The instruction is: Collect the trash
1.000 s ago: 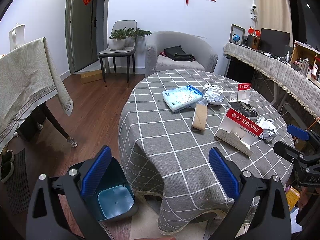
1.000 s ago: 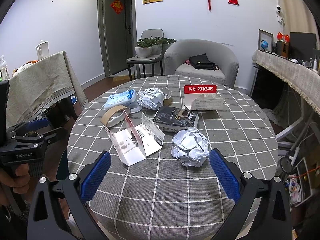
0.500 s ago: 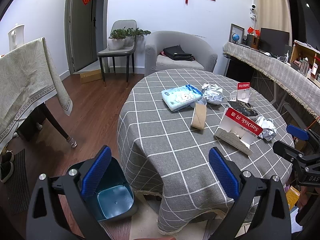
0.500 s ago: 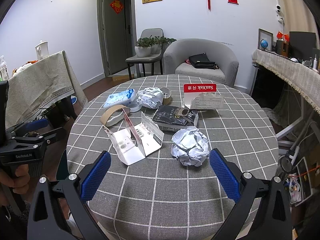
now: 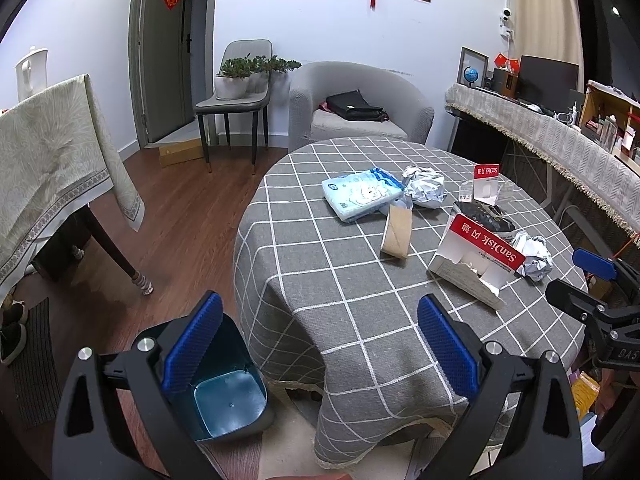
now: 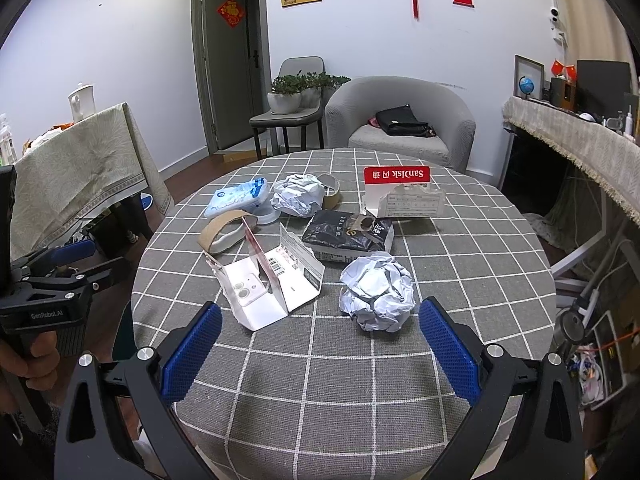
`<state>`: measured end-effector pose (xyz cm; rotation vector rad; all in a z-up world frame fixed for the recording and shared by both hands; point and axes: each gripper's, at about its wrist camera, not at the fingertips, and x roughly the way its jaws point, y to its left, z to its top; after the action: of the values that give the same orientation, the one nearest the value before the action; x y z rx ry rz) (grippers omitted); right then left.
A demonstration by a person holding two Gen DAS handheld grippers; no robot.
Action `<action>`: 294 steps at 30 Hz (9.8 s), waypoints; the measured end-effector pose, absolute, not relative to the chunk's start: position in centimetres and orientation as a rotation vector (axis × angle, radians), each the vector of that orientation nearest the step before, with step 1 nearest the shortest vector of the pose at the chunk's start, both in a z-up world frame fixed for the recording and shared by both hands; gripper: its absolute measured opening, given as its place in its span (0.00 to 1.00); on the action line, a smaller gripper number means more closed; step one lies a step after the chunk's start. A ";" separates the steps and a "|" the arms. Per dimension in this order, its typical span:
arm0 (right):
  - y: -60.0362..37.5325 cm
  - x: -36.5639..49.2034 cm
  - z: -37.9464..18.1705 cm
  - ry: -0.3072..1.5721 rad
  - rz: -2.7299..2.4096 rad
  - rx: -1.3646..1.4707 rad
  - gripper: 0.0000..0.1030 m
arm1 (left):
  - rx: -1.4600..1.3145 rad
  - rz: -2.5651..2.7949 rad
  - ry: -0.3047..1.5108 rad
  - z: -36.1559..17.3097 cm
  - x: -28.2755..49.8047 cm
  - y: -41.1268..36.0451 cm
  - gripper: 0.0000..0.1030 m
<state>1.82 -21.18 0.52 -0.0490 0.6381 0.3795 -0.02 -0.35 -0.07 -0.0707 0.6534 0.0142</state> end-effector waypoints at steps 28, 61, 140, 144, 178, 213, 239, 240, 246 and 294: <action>-22.1 2.2 0.7 0.656 0.470 0.005 0.76 | -0.044 -0.097 0.646 0.0 0.1 -1.3 0.82; -19.1 6.9 -0.2 0.717 0.687 -0.064 0.32 | -0.050 -0.293 0.767 -2.3 9.0 -2.6 0.41; 9.9 9.3 -1.5 0.847 0.940 -0.242 0.02 | -0.207 -0.020 1.064 -11.8 4.1 23.1 0.22; 11.1 9.3 -2.3 0.873 0.943 -0.260 0.02 | -0.226 -0.017 1.134 -13.6 4.1 24.1 0.23; 17.5 8.6 -14.6 1.226 0.874 -0.510 0.02 | -0.241 -0.009 0.910 -6.4 1.2 26.8 0.23; 15.0 7.5 -8.4 1.044 0.944 -0.425 0.32 | -0.217 0.047 0.653 2.3 -0.1 26.2 0.32; 1.9 8.6 0.5 0.734 0.795 -0.259 0.32 | -0.178 -0.076 0.617 3.6 4.0 16.8 0.49; 0.8 8.5 0.6 0.727 0.777 -0.263 0.32 | -0.173 -0.082 0.621 3.5 4.2 16.2 0.51; -3.4 8.6 1.0 0.705 0.715 -0.243 0.40 | -0.177 -0.106 0.618 3.5 5.1 13.2 0.60; -23.2 8.8 -0.3 0.751 0.442 -0.090 0.74 | -0.402 -0.070 0.770 -1.4 14.9 -2.1 0.87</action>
<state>8.81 -23.16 -0.33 -0.0901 0.7508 0.4416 14.93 -2.14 -1.37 -0.4024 0.7696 -0.0697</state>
